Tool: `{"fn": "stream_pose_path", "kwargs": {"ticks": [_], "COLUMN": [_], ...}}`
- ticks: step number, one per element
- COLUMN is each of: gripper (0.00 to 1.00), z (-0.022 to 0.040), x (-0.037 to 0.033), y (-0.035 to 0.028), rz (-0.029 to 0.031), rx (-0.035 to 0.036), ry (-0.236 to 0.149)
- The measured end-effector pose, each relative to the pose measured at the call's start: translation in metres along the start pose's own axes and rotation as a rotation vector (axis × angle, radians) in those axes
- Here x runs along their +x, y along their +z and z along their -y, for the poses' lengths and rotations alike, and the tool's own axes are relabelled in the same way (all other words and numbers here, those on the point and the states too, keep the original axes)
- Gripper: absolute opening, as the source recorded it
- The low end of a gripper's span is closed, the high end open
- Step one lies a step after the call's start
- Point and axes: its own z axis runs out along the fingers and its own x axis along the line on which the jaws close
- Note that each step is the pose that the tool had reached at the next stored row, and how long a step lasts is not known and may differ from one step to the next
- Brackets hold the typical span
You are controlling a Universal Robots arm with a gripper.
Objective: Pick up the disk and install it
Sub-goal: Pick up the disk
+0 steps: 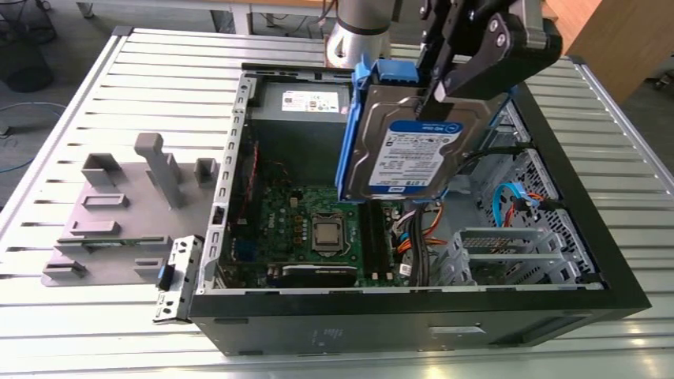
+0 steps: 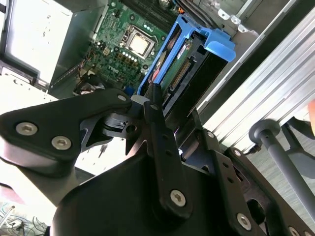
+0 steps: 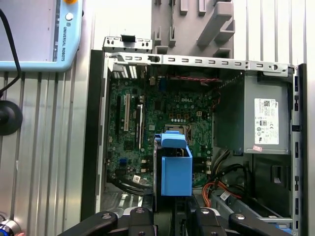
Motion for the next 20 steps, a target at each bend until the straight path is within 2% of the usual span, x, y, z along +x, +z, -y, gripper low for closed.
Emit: {"fn": "stream_pose_path", "kwargs": {"ticks": [13,20], "gripper": [0.35,0.35], "z": [0.0274,0.0456], "x": [0.0004,0.0007], "y": [-0.0020,-0.0033], "rz": [0.0001,0.0002], "rx": [-0.0019,-0.0041], "ry": [0.000,0.000]}}
